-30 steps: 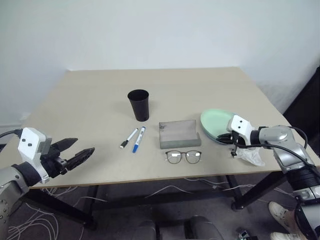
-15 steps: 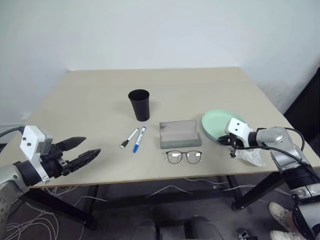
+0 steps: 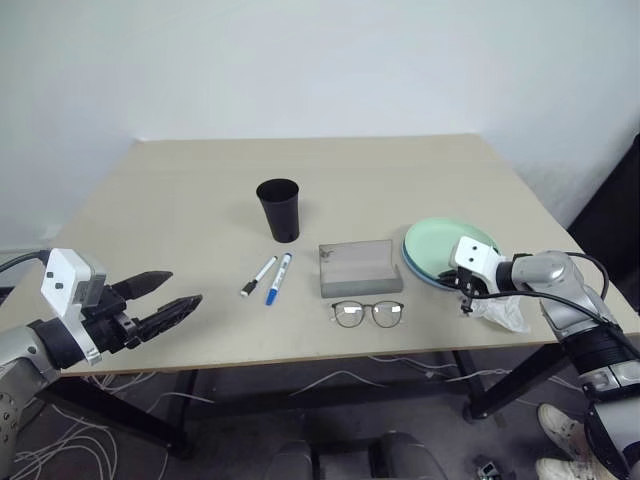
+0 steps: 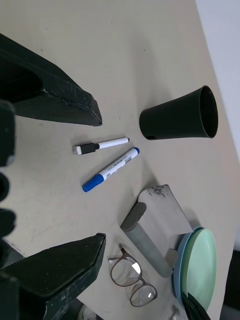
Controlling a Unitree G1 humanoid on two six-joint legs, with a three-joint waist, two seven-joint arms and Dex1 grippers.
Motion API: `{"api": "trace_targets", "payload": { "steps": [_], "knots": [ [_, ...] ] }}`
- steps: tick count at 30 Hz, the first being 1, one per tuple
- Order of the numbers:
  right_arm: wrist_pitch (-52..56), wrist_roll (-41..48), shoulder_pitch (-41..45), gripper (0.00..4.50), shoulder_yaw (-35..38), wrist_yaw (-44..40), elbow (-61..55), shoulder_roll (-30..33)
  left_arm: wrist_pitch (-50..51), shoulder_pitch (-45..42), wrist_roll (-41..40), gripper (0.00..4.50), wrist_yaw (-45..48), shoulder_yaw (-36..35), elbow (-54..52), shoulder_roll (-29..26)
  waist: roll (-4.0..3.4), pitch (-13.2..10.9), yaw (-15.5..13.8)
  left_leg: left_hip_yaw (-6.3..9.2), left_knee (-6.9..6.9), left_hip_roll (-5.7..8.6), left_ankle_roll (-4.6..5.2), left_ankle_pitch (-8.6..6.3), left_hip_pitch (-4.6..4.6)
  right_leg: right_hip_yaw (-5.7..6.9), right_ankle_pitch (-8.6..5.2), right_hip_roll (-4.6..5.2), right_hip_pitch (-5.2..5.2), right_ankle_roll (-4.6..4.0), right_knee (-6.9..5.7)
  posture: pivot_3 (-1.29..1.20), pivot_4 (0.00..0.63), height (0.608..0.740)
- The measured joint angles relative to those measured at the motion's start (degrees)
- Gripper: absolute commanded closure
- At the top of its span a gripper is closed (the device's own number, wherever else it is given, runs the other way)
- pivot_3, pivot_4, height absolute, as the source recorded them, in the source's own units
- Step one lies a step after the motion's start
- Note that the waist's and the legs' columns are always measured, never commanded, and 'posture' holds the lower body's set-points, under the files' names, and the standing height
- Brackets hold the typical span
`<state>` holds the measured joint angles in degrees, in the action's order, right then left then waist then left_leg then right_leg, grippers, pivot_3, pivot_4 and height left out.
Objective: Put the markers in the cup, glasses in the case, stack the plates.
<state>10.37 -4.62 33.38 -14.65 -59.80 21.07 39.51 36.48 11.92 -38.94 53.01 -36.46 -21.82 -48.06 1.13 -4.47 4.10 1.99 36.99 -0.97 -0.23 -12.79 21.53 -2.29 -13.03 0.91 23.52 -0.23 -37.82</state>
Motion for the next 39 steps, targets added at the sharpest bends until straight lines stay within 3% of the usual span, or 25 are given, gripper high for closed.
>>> {"api": "trace_targets", "payload": {
  "steps": [1,4,10,14,22,29,39],
  "knots": [
    [0.0,0.0,0.0,4.46,-0.1,-0.1,0.0,0.0,0.0,0.0,0.0,0.86,0.0,0.0,0.0,0.0,0.00,0.0,0.0,0.00,0.00,0.00,0.00,0.00,0.00,0.00,0.00,0.00,0.00,0.00,0.00,0.00,0.000,0.740],
    [-0.1,0.0,0.3,3.78,-0.1,-0.4,0.4,-0.1,0.0,0.0,0.1,0.86,0.0,0.0,0.0,0.0,0.00,0.0,0.0,0.00,0.00,0.00,0.00,0.00,0.00,0.00,0.00,0.00,0.00,0.00,0.00,0.00,0.000,0.740],
    [1.6,1.5,1.9,1.78,0.8,-1.6,-0.1,-0.3,0.0,-0.1,0.1,0.86,-0.1,0.0,0.0,0.0,0.00,0.0,0.0,0.01,0.00,0.00,0.00,0.00,0.00,0.00,0.00,0.00,0.00,0.00,0.00,0.00,0.000,0.740],
    [7.0,7.1,1.9,1.78,4.4,-6.3,-3.4,1.7,-0.1,0.0,0.1,0.86,-0.3,0.2,0.0,0.0,-0.01,0.0,-0.2,0.02,0.00,0.02,0.00,0.00,0.04,0.01,0.00,0.02,0.01,0.00,0.02,0.00,0.000,0.740],
    [13.1,14.8,-7.0,1.78,10.7,-16.5,-11.5,14.2,-0.1,0.8,0.2,0.86,-0.4,0.3,0.0,0.0,0.03,0.0,-0.4,-0.02,0.02,0.00,0.04,-0.05,-0.02,0.00,-0.01,0.03,-0.02,0.00,0.08,0.00,0.000,0.740],
    [9.0,11.1,-11.4,1.78,10.1,-13.8,-11.1,16.8,-0.3,0.2,0.2,0.86,-0.4,0.7,0.4,0.0,0.03,0.0,0.0,-0.05,0.08,-0.03,0.03,-0.06,-0.05,0.01,-0.01,0.03,-0.01,0.00,0.06,0.00,0.000,0.740],
    [3.9,4.0,-10.8,1.78,5.0,-6.5,-5.3,13.6,-0.7,-1.1,0.2,0.86,-0.3,1.8,1.4,-0.4,0.04,0.0,0.0,-0.06,0.04,0.00,0.04,-0.05,0.02,-0.01,-0.01,0.03,0.02,0.01,0.06,0.00,0.000,0.740]
  ]
}}
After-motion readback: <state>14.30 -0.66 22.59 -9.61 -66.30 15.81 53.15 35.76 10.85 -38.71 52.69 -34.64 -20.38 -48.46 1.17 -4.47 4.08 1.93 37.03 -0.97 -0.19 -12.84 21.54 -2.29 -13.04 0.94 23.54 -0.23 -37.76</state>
